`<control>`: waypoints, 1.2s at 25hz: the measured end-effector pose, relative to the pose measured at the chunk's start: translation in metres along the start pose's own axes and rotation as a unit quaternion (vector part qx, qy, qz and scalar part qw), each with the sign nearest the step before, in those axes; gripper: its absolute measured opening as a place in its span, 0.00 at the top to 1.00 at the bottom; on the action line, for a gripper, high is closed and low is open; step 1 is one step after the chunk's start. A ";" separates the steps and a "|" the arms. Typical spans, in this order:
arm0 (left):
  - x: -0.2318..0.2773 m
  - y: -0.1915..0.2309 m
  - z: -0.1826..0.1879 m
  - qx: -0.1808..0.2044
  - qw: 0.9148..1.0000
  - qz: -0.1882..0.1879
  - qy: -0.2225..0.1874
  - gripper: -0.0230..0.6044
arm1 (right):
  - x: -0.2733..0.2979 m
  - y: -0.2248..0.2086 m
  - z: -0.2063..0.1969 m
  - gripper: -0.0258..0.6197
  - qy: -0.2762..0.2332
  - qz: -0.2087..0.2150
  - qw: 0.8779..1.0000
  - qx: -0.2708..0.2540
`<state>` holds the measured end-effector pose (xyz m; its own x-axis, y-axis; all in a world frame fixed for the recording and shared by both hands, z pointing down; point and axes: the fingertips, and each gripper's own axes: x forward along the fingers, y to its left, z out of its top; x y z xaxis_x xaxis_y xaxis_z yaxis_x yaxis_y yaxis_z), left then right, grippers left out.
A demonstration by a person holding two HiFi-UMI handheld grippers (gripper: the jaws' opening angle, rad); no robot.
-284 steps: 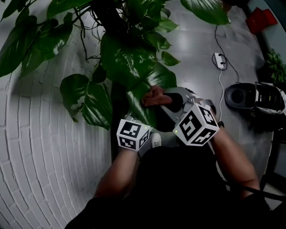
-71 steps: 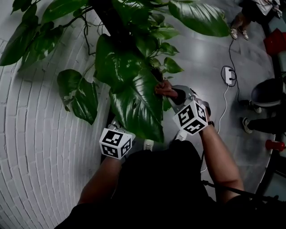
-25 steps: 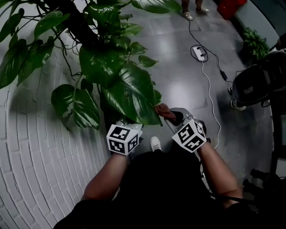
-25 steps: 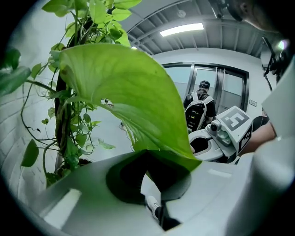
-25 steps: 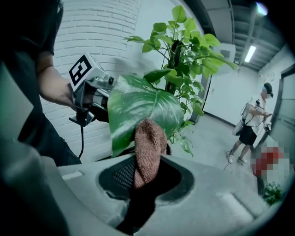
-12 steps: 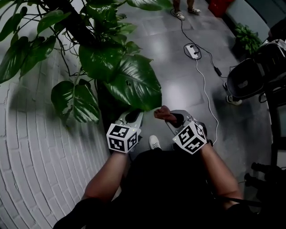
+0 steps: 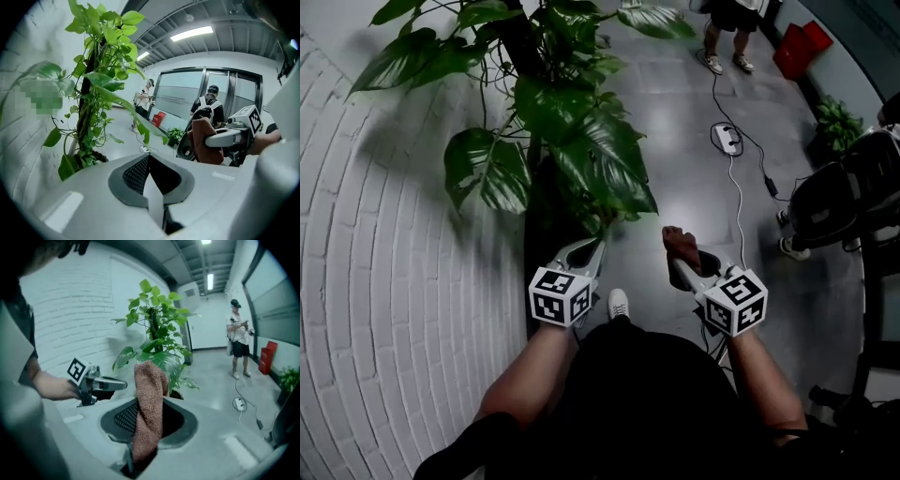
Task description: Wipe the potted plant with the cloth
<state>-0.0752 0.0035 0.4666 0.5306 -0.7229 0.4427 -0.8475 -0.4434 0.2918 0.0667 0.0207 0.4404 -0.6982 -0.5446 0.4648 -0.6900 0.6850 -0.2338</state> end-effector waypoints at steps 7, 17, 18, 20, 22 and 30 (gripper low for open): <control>-0.058 -0.084 -0.032 0.001 1.000 0.018 -0.009 0.95 | -0.087 0.029 -0.022 0.86 -0.047 0.047 0.997 0.032; -0.144 -0.158 -0.102 0.002 0.998 0.056 0.020 0.95 | -0.145 0.093 -0.071 0.86 -0.038 0.090 0.995 0.010; -0.152 -0.160 -0.104 0.000 0.998 0.061 0.020 0.95 | -0.147 0.098 -0.074 0.86 -0.035 0.092 0.995 0.008; -0.167 -0.164 -0.105 -0.001 0.998 0.066 0.015 0.95 | -0.153 0.106 -0.078 0.86 -0.034 0.094 0.995 0.003; -0.179 -0.167 -0.102 0.003 0.998 0.068 0.010 0.95 | -0.158 0.110 -0.079 0.86 -0.038 0.093 0.995 -0.001; -0.206 -0.151 -0.094 -0.006 0.998 0.062 -0.013 0.95 | -0.152 0.136 -0.074 0.86 -0.047 0.086 0.995 -0.004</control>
<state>-0.0547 0.2692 0.4113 0.4203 -0.7852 0.4547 -0.9066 -0.3428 0.2460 0.0935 0.2324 0.4011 -0.8206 -0.4621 0.3363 -0.5579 0.7753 -0.2960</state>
